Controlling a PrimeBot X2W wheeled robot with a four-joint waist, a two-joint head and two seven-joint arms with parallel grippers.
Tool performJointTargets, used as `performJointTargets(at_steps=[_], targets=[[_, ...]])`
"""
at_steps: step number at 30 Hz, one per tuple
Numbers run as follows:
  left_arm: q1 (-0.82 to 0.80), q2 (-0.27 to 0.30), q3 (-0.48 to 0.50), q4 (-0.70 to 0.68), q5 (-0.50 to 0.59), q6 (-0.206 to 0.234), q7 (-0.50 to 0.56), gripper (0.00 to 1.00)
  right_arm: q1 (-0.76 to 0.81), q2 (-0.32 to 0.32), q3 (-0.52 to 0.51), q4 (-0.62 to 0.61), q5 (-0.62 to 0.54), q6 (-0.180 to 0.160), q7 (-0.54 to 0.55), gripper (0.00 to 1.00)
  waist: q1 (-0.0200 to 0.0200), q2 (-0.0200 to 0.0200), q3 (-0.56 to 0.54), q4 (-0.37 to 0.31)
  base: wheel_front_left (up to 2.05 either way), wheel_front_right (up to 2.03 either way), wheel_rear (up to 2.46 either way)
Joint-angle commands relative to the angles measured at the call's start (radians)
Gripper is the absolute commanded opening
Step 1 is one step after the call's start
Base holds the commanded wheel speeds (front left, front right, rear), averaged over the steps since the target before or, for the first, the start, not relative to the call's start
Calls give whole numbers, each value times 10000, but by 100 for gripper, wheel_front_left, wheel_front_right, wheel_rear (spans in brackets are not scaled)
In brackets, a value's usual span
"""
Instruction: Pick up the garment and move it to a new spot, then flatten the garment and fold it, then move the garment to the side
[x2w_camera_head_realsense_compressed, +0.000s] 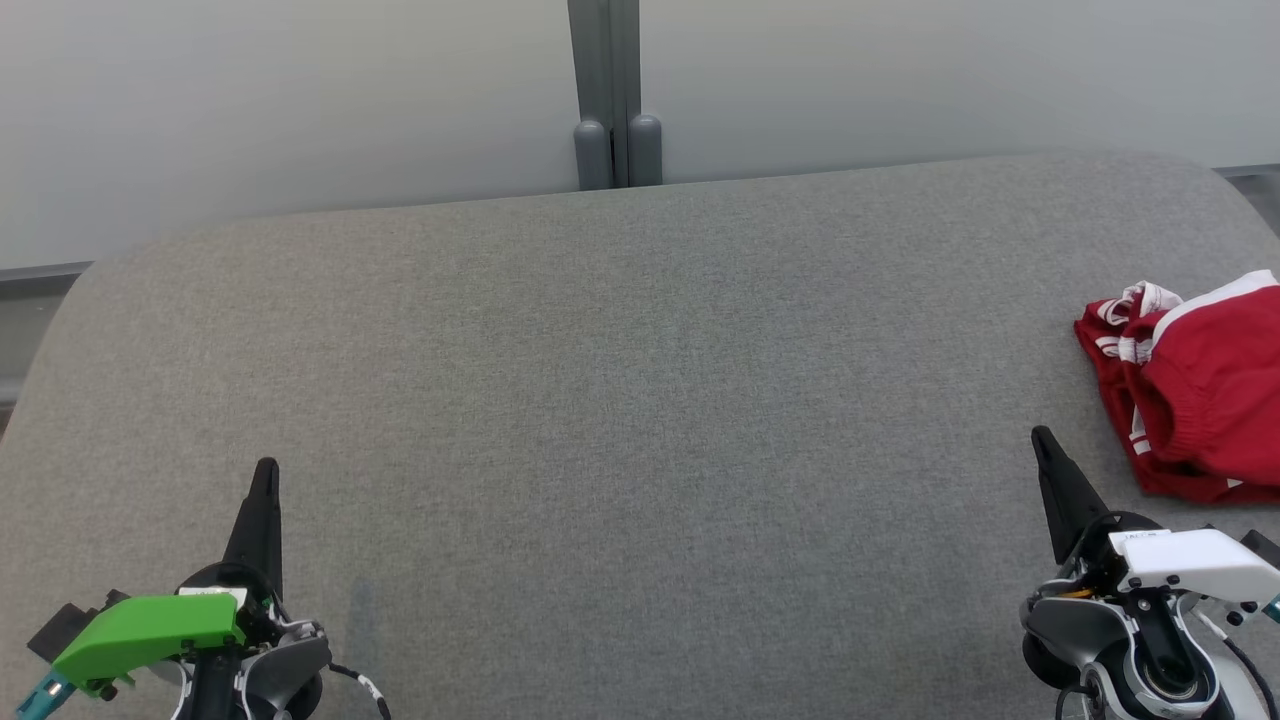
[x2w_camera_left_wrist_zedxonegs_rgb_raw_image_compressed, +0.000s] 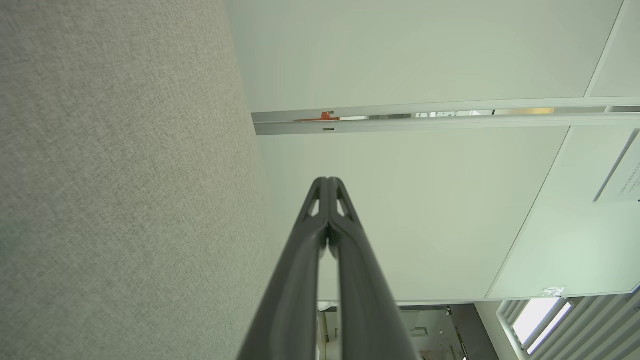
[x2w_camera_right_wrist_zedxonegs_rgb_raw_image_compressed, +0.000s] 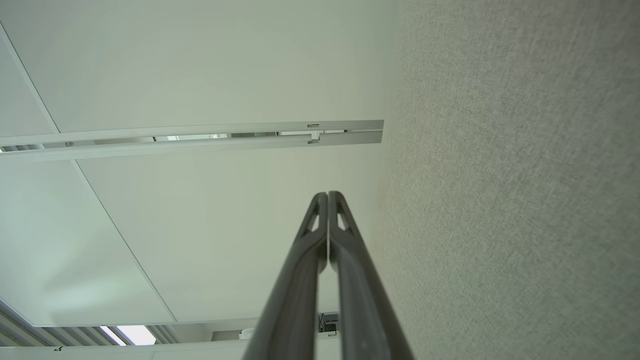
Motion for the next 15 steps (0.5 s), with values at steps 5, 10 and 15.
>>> performJointTargets(at_steps=[5,10,15], targets=[[-113,65,27,-21,-28,-57,46,0,-50,-8,-15,-56,67,4,29,0,0,0,0,0,0,0,0],[-112,65,27,-21,-28,-57,46,0,-50,-8,-15,-56,67,4,29,0,0,0,0,0,0,0,0],[-112,66,27,-21,-28,-57,46,0,-50,-8,-15,-56,67,4,29,0,0,0,0,0,0,0,0]])
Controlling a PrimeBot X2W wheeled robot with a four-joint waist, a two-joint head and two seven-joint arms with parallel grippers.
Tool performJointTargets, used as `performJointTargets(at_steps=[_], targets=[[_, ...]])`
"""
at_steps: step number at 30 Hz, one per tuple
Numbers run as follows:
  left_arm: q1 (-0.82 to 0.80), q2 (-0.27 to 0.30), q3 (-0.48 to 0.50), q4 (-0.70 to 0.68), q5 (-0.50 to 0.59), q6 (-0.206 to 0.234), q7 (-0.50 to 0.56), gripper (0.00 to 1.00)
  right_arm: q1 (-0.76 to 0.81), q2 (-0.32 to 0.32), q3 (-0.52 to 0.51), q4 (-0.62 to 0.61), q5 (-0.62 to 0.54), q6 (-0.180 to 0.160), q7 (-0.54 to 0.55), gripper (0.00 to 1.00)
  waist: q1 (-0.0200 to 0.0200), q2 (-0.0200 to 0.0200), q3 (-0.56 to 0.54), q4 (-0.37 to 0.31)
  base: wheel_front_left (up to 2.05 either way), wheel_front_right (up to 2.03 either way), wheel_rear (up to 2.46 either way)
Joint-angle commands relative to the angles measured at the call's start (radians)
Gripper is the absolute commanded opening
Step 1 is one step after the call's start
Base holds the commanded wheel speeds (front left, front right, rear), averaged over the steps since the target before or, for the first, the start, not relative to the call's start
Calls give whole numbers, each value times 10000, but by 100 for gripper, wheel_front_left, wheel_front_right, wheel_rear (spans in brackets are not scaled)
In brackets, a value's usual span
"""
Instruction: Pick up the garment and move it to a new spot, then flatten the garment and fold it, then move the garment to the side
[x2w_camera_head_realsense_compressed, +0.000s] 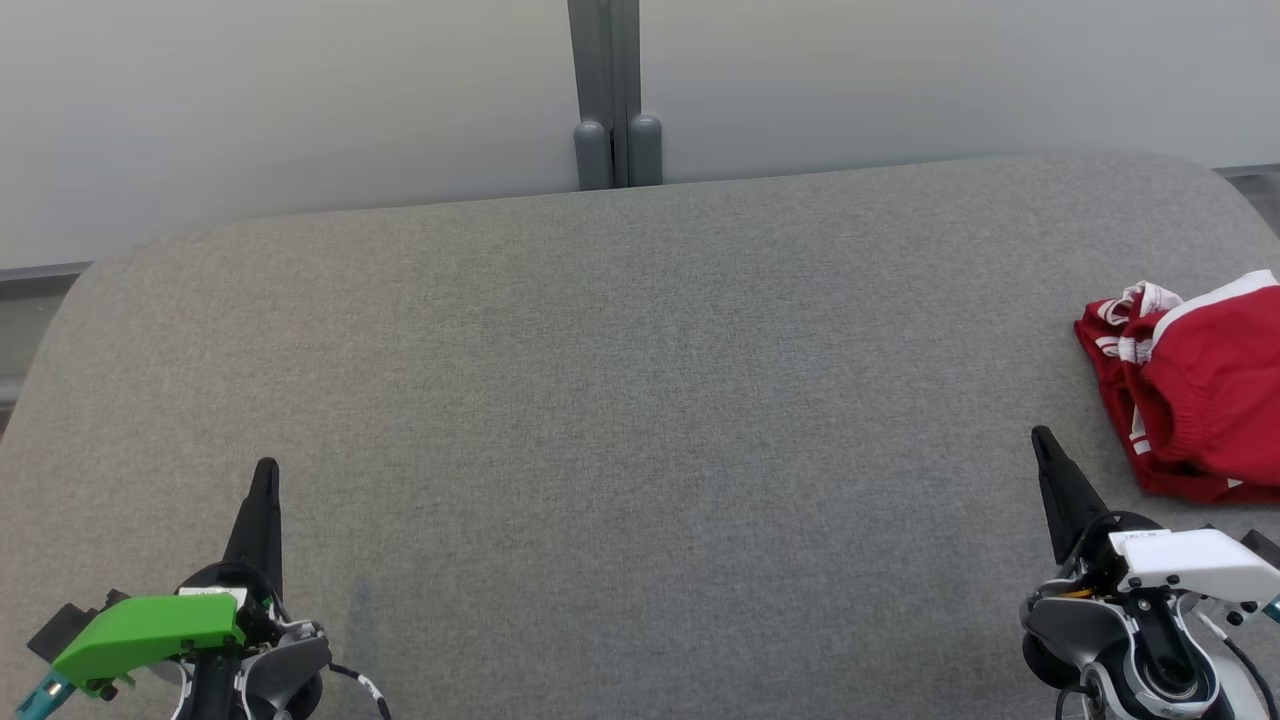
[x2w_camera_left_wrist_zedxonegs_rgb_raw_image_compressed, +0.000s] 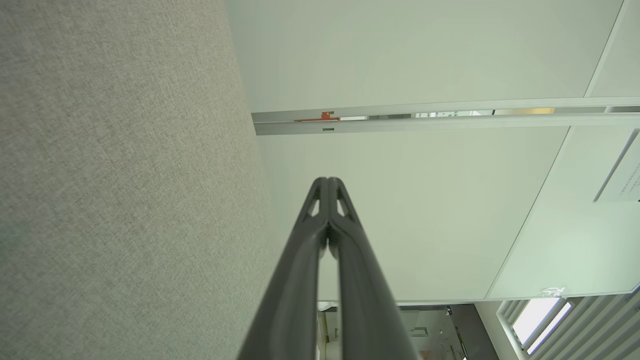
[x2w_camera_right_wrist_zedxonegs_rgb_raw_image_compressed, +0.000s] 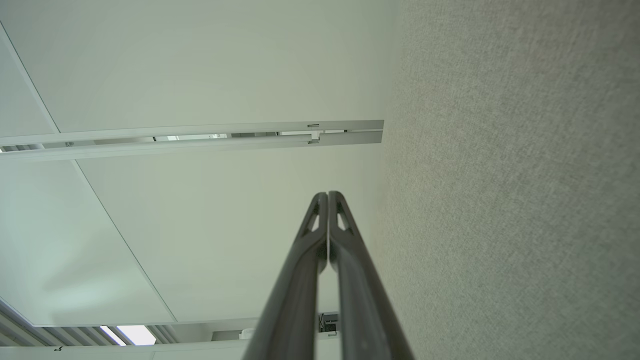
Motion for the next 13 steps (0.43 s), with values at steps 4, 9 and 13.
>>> performJointTargets(at_steps=[4,9,13], targets=[[-112,66,27,-21,-28,-57,45,0,-48,-8,-14,-56,68,4,29,0,0,-1,0,0,0,0,0],[-112,66,27,-22,-28,-58,45,0,-48,-8,-14,-56,68,4,28,0,0,-1,0,0,0,0,0],[-112,66,27,-22,-28,-58,45,0,-48,-8,-14,-57,68,4,28,0,0,-1,0,0,0,0,0]])
